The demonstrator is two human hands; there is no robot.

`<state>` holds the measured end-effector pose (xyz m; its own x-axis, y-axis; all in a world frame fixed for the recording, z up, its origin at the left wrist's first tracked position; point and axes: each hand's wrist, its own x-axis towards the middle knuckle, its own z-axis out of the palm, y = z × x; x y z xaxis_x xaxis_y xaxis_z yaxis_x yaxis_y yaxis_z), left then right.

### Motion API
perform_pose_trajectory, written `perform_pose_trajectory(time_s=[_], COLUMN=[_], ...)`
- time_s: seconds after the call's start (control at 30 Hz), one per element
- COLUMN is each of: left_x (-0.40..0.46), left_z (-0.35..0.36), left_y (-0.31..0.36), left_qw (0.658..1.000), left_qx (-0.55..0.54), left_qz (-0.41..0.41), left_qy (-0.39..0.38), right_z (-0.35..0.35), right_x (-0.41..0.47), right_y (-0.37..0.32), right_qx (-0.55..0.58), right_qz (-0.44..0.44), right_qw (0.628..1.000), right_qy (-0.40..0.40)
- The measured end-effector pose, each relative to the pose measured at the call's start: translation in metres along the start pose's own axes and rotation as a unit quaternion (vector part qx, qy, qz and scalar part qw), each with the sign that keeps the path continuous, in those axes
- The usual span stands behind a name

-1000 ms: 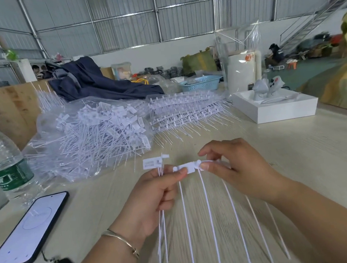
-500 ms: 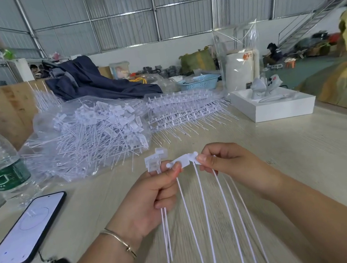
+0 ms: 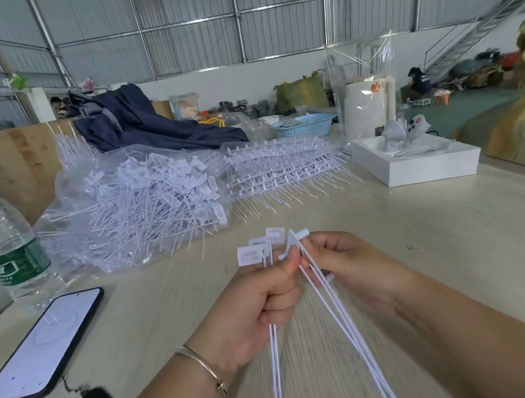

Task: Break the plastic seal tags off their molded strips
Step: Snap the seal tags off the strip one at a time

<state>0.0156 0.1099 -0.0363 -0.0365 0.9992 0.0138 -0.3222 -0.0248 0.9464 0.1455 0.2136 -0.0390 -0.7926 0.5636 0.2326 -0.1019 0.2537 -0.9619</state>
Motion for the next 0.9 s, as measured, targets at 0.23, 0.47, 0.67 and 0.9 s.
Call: perform_pose_trajectory(time_s=[0.23, 0.47, 0.67, 0.9], left_x=[0.001, 0.003, -0.002, -0.005], left_z=[-0.007, -0.006, -0.010, -0.006], left_y=[0.008, 0.001, 0.007, 0.013], left_qw=[0.980, 0.924, 0.948, 0.975], left_qx=[0.040, 0.205, 0.190, 0.152], left_qz=[0.066, 0.155, 0.129, 0.100], left_qy=[0.185, 0.283, 0.220, 0.128], right_z=[-0.017, -0.015, -0.023, -0.033], right_x=[0.001, -0.002, -0.003, -0.004], right_y=[-0.008, -0.011, -0.018, -0.022], right_qx=[-0.047, -0.077, -0.055, -0.023], right_qz=[-0.063, -0.098, -0.094, -0.034], right_qw=[0.987, 0.985, 0.988, 0.998], right_qy=[0.138, 0.122, 0.106, 0.051])
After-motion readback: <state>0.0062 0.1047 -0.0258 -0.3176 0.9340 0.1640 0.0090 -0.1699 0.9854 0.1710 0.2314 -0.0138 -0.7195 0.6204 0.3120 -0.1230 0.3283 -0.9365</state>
